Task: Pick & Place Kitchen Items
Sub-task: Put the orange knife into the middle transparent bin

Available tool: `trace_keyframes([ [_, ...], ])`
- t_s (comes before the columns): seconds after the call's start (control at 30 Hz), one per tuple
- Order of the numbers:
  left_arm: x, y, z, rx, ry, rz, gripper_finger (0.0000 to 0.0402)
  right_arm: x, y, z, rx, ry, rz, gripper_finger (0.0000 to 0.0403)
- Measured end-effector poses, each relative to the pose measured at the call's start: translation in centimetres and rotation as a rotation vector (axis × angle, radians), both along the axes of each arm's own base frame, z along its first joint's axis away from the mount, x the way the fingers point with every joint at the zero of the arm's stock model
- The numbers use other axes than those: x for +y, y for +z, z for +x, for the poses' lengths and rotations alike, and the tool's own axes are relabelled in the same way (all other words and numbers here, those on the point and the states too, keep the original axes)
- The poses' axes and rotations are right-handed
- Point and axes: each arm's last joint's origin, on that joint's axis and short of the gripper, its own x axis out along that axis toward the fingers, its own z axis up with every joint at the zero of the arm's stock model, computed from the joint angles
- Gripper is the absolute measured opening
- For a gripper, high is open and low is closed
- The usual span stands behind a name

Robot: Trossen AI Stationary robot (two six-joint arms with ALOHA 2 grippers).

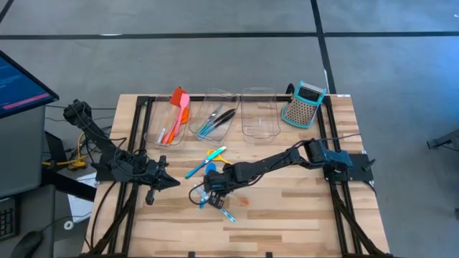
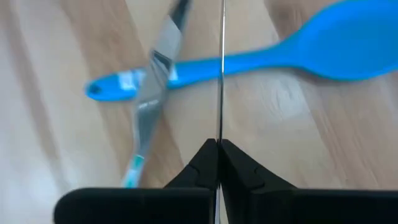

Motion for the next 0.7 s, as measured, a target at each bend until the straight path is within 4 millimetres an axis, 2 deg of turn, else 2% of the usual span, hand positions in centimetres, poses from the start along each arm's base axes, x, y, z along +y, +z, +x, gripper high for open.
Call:
trace_keyframes([
  [0.13, 0.0, 0.0, 0.0, 0.000, 0.000, 0.000, 0.0002, 0.1, 1.2, -0.2, -0.014, 0.014, -0.003, 0.0000],
  [0.37, 0.0, 0.0, 0.0, 0.001, 0.000, 0.001, 0.0002, 0.3, 4.8, 0.2, -0.108, 0.060, -0.021, 0.0000],
  [0.47, 0.0, 0.0, 0.0, 0.000, 0.001, 0.001, 0.0002, 0.0, 6.4, -0.4, -0.116, 0.077, -0.069, 0.0000],
  [0.7, 0.0, 0.0, 0.0, 0.000, 0.000, 0.001, 0.0002, -1.4, 11.5, -1.8, -0.223, 0.059, -0.212, 0.0000],
])
